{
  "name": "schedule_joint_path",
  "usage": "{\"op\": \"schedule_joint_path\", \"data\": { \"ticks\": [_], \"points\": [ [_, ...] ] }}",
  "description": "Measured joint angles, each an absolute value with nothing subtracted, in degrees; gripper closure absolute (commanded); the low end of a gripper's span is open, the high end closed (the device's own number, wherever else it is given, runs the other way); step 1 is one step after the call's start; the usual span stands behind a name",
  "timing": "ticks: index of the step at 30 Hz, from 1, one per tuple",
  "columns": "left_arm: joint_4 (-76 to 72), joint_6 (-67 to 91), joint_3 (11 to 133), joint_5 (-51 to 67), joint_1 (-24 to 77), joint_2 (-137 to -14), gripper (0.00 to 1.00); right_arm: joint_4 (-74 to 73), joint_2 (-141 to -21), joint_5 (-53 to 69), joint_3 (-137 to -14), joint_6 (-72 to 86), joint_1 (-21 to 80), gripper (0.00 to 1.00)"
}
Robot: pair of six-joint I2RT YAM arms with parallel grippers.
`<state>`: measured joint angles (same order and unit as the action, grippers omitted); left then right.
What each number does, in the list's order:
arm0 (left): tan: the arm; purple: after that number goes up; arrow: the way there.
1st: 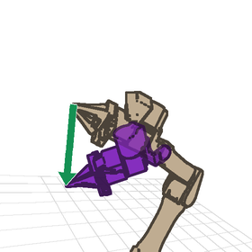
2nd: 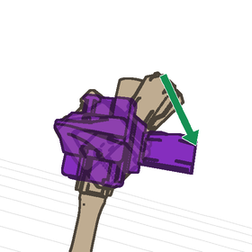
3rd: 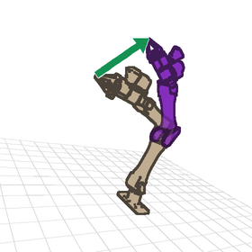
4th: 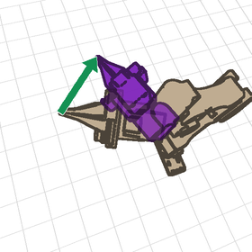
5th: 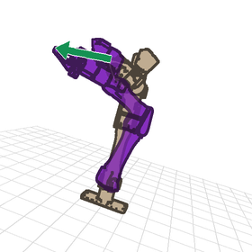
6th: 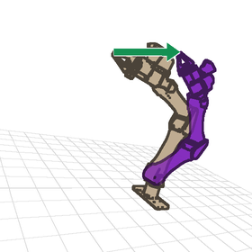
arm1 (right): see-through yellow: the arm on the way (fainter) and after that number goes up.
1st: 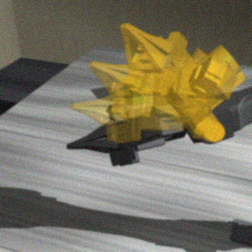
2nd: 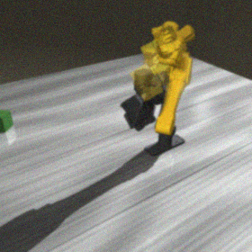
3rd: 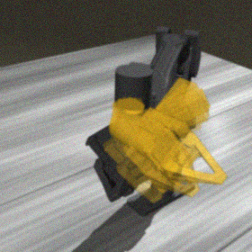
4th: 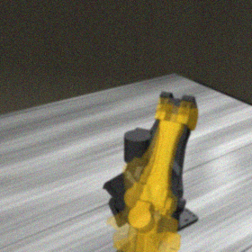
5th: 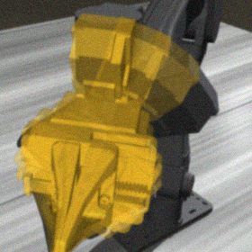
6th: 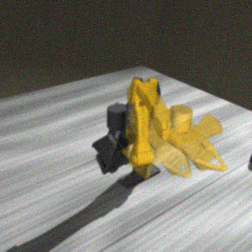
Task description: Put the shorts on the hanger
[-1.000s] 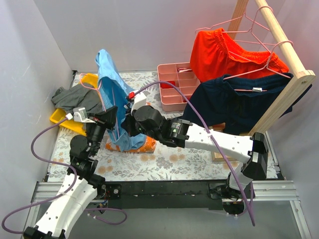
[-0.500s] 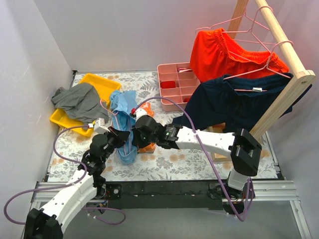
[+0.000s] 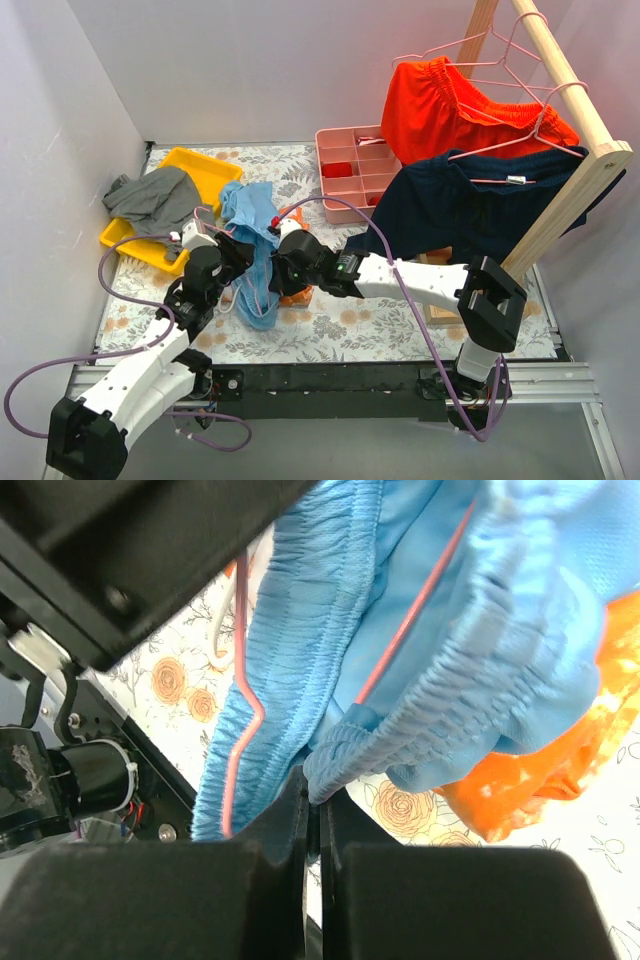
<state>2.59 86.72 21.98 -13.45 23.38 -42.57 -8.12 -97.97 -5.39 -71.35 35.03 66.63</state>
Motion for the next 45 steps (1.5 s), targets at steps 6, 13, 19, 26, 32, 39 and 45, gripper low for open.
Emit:
{"op": "schedule_joint_path", "data": {
  "ticks": [6, 13, 19, 26, 32, 39, 45],
  "points": [
    [6.0, 82.1, 28.5, -17.8, 21.9, -47.0, 0.62, -7.0, -98.0, -4.5, -70.3, 35.6, 66.0, 0.99],
    [5.9, 79.8, 29.1, -17.7, 20.2, -50.3, 0.96, -6.4, -97.6, -4.3, -69.6, 35.6, 65.9, 0.99],
    [3.6, 78.6, 29.1, -15.4, 20.1, -51.4, 1.0, -7.5, -97.4, -3.7, -70.6, 34.9, 65.3, 0.99],
    [-0.6, 76.9, 29.1, -13.5, 20.0, -49.3, 1.0, -12.8, -98.4, -1.7, -82.0, 32.4, 65.3, 0.99],
    [-3.5, 71.8, 30.7, -13.4, 19.9, -44.9, 1.0, -20.4, -102.1, -1.7, -98.5, 29.8, 65.1, 0.99],
    [1.8, 60.2, 44.4, -11.6, 18.9, -44.7, 1.0, -28.3, -104.8, 2.9, -113.6, 28.1, 63.3, 0.95],
    [10.2, 54.7, 57.7, -2.3, 19.7, -45.5, 1.0, -27.0, -102.0, 0.9, -112.0, 24.7, 59.9, 0.82]
  ]
}}
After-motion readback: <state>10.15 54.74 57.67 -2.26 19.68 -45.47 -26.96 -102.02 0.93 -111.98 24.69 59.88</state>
